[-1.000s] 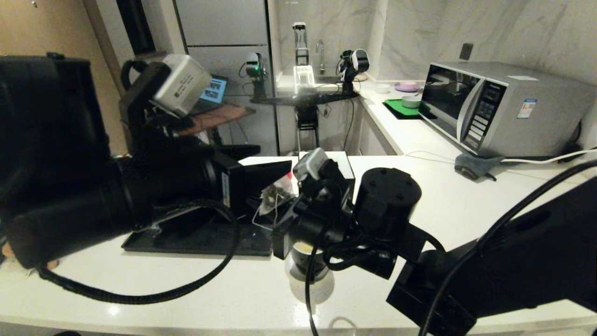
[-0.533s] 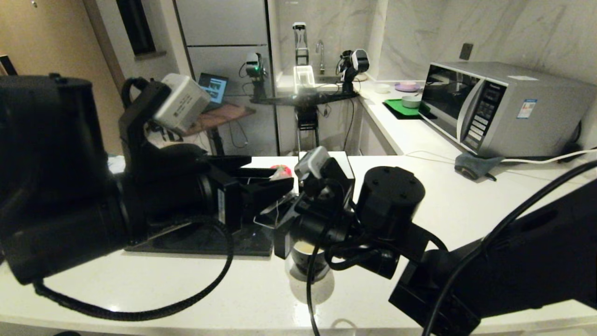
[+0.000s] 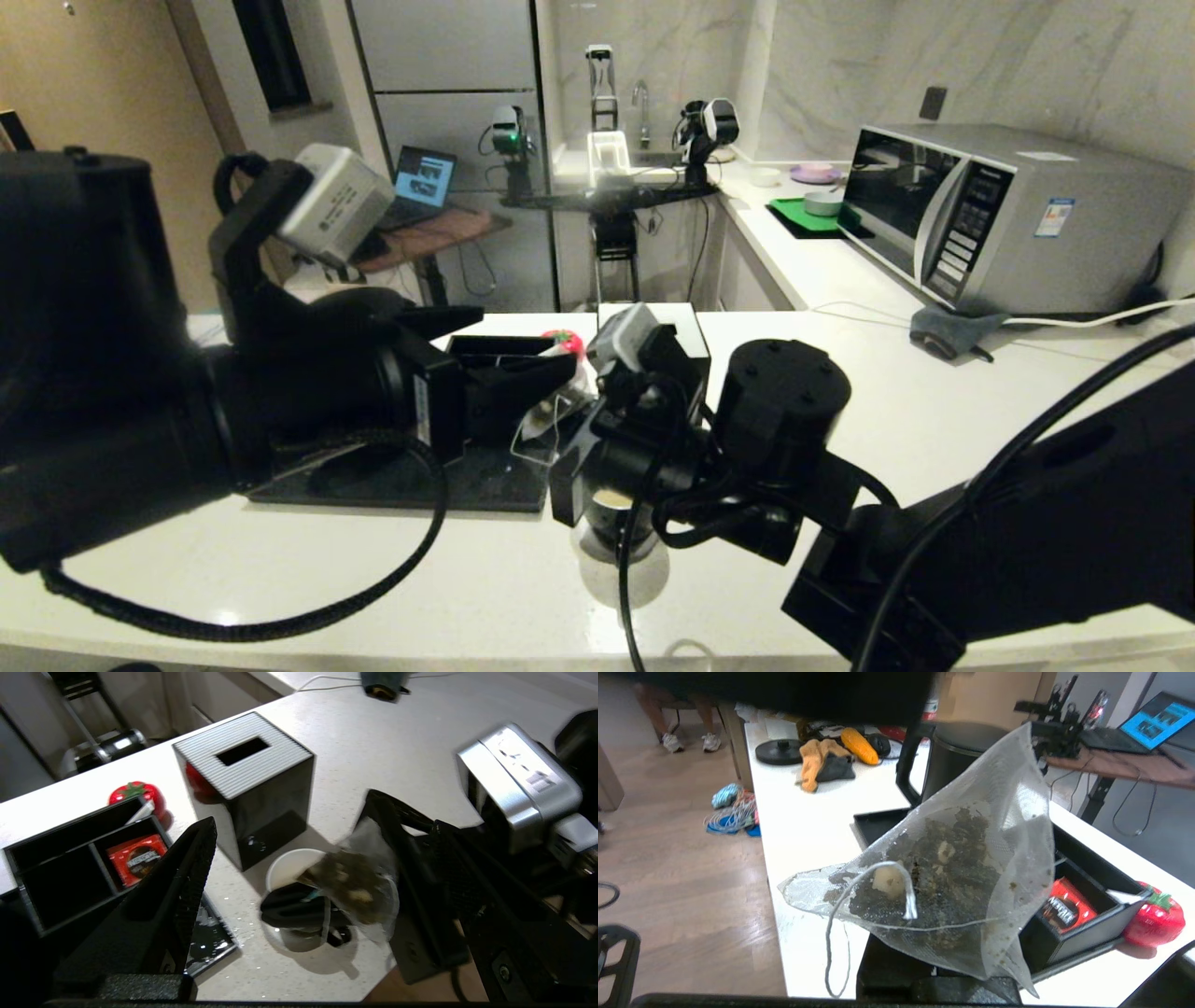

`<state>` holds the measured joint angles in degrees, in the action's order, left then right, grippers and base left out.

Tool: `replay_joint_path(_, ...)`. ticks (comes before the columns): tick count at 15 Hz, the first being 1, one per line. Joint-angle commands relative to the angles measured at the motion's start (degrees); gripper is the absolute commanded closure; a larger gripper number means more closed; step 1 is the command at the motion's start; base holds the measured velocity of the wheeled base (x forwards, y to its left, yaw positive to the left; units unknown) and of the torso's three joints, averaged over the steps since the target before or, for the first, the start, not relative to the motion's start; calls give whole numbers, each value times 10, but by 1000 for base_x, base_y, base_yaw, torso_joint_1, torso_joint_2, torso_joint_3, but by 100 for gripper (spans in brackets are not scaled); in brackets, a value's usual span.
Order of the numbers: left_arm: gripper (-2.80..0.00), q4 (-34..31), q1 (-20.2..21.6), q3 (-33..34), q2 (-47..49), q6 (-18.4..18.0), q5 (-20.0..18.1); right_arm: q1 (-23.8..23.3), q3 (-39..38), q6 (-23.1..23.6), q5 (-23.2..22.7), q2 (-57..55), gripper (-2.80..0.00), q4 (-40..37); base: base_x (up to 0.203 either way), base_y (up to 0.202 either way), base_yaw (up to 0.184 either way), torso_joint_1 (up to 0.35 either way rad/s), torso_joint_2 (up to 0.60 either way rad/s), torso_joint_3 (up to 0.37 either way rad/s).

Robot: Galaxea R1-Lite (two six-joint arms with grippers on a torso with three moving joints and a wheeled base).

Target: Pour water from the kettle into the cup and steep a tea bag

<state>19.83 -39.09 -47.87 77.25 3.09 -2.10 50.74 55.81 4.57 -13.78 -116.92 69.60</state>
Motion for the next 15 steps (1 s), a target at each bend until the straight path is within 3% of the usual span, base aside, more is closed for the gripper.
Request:
replay_joint_path(1,-280,1,23,-1,-1,1,0,0,-8,2,0,-2,0,4,0,0,0,0,0,0)
replay_joint_path(6,-280,1,53,-1,-3,2,0,-7,-32,28,16,-12,0,-1,0,0,0,0,0,0)
replay_joint_path(12,-280,3,61,-1,-5,2,-1,-83,-56,49,91,-7,0,-8,0,0,0,0,0,0)
replay_joint_path(15,-280,3,63,-1,-6,2,-1,-121,-60,56,99,4,0,-7,0,0,0,0,0,0)
